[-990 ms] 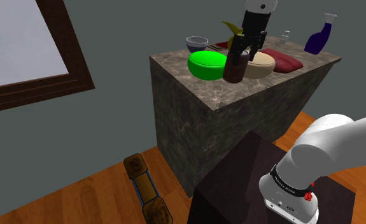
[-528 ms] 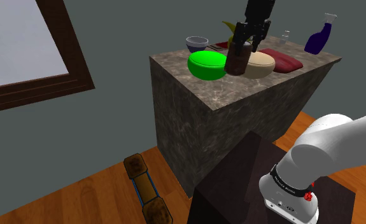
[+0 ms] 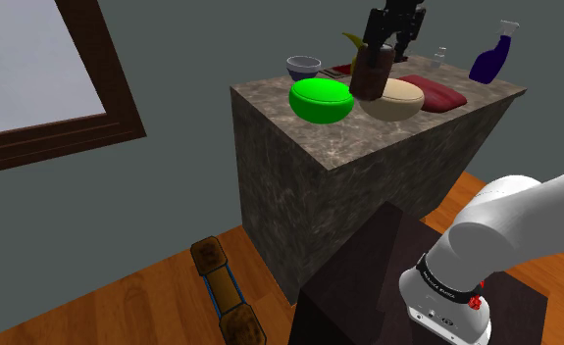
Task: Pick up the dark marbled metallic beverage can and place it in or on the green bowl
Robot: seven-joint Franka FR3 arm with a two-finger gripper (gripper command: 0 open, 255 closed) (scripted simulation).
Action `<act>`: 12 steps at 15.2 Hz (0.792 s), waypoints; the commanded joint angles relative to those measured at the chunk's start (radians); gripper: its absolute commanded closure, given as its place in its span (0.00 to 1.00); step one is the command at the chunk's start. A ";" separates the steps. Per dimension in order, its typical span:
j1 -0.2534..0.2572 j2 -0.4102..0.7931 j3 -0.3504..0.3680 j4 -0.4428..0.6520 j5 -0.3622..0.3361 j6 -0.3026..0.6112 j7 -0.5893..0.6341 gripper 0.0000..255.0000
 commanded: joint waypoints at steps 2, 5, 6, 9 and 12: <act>0.000 0.020 -0.001 0.061 0.000 -0.041 -0.002 1.00; 0.000 0.041 -0.001 0.121 0.000 -0.079 -0.002 1.00; 0.000 0.049 -0.001 0.142 0.000 -0.093 -0.002 1.00; 0.000 0.132 -0.004 0.229 0.000 -0.096 -0.005 1.00; 0.000 0.257 -0.009 0.362 0.001 -0.105 -0.011 1.00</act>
